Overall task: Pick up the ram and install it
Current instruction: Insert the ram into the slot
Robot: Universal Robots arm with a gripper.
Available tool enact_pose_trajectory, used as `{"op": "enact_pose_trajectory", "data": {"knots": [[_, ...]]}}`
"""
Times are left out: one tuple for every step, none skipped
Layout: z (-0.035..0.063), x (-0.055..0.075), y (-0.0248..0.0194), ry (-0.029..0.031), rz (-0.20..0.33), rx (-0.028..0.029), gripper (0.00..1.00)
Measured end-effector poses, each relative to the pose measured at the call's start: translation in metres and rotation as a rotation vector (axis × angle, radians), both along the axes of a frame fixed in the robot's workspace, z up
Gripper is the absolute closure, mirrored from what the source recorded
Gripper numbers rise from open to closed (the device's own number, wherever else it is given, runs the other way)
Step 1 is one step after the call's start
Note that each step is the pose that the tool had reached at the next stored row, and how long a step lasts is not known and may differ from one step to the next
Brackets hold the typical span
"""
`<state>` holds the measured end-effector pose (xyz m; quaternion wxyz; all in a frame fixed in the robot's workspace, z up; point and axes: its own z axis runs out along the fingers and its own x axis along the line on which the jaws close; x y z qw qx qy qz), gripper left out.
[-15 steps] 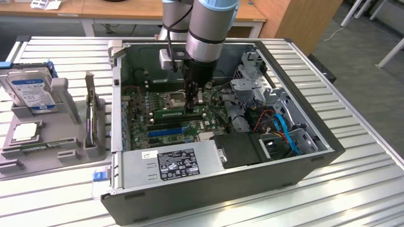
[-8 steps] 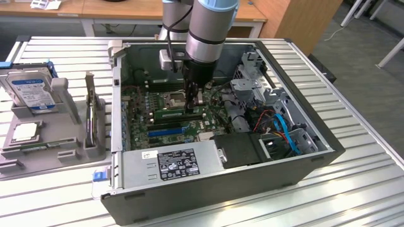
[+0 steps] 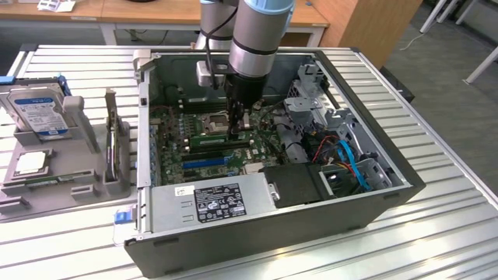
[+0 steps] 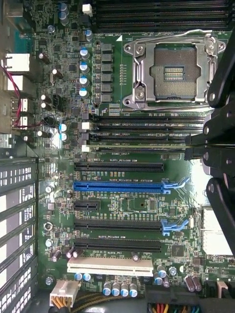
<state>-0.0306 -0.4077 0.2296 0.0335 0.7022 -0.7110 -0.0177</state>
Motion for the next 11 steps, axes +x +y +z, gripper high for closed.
{"op": "enact_pose_trajectory", "data": {"knots": [[-0.0001, 0.0000, 0.0000, 0.0000, 0.000, 0.0001, 0.88], [-0.0004, 0.0000, -0.0001, -0.0001, 0.000, 0.0002, 0.88], [-0.0009, 0.0000, -0.0001, 0.0000, 0.000, 0.0001, 0.88], [-0.0016, 0.0000, 0.0000, 0.0000, 0.000, -0.0001, 0.88], [-0.0022, 0.0000, 0.0000, 0.0000, 0.000, 0.0000, 0.88], [-0.0024, 0.0000, -0.0001, 0.0001, 0.000, -0.0002, 0.88], [-0.0024, 0.0000, -0.0001, 0.0000, 0.000, -0.0002, 0.88], [-0.0024, 0.0000, -0.0001, 0.0001, 0.000, -0.0002, 0.88], [-0.0025, 0.0000, 0.0000, 0.0001, 0.000, -0.0001, 0.88], [-0.0030, 0.0000, 0.0000, -0.0001, 0.000, 0.0002, 0.88], [-0.0034, 0.0000, 0.0000, -0.0001, 0.000, 0.0001, 0.88]]}}
